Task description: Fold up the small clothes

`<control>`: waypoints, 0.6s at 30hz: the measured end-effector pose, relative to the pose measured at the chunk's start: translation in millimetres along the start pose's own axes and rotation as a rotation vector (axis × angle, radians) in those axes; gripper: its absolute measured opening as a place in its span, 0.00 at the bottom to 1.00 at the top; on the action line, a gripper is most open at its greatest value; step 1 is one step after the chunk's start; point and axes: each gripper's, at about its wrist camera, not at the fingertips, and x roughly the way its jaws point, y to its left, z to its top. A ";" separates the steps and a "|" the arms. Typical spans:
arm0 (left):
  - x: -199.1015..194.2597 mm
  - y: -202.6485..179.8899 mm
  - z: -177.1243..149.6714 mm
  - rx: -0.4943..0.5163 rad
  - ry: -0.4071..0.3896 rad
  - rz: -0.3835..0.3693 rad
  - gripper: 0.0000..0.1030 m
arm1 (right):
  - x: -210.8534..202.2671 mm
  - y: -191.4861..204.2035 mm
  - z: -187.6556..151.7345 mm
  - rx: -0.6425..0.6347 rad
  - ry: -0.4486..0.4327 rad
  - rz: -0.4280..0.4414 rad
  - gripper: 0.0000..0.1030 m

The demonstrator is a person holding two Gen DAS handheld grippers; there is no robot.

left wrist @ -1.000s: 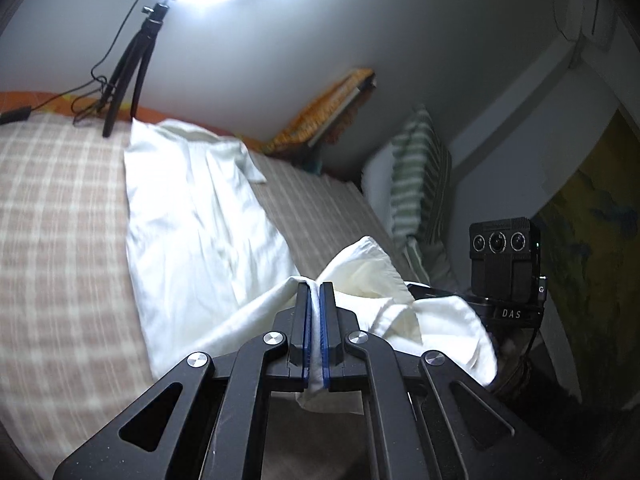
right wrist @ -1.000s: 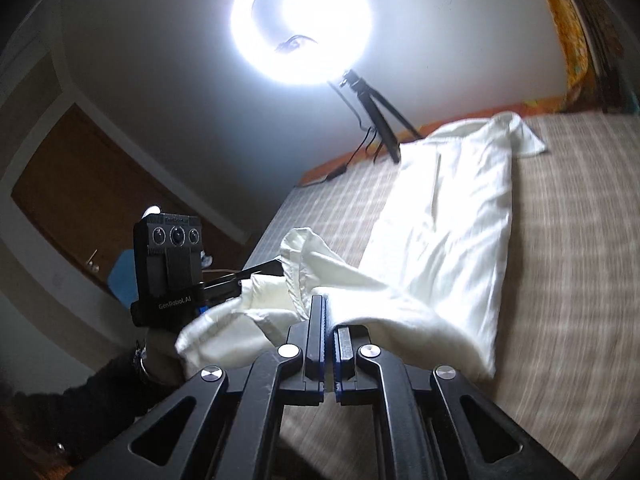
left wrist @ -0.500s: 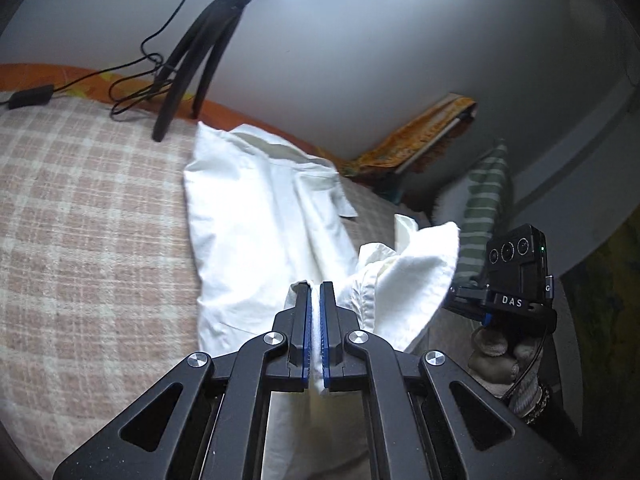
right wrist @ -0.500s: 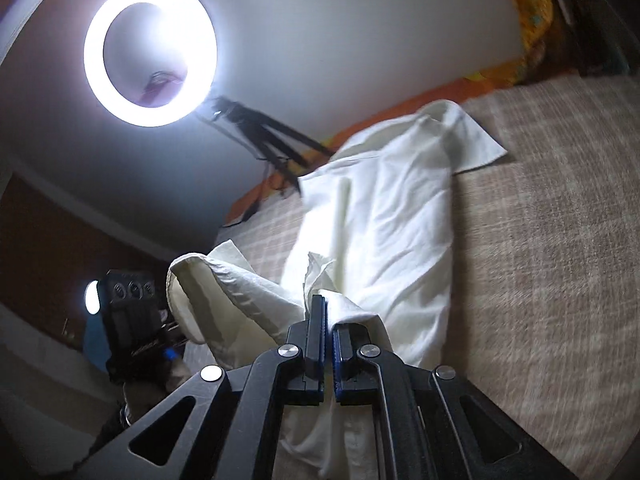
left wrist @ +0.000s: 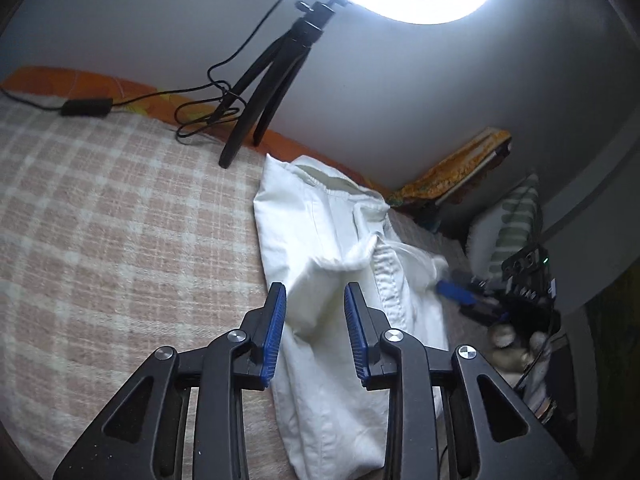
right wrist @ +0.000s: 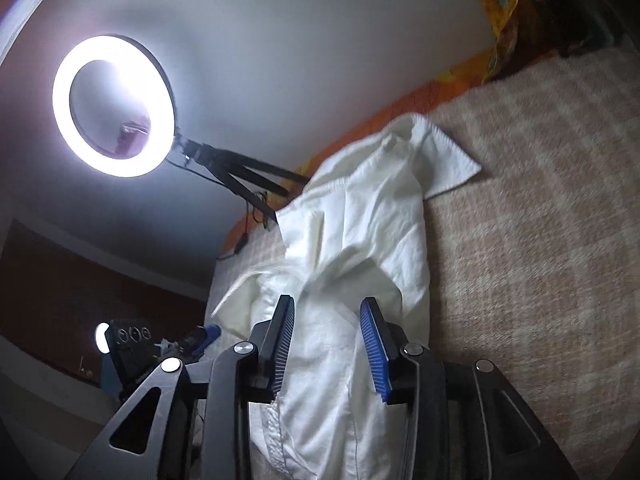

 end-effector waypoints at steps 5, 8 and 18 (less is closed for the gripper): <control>16.7 -1.7 -11.7 0.043 0.052 0.023 0.27 | -20.4 5.4 -18.0 -0.103 -0.004 -0.093 0.36; 31.9 -1.7 -14.2 0.044 0.076 0.038 0.27 | -14.5 1.4 -29.2 -0.126 0.028 -0.125 0.36; 69.3 0.3 17.0 0.047 0.059 0.048 0.17 | 3.9 -6.2 -27.3 -0.131 0.013 -0.160 0.07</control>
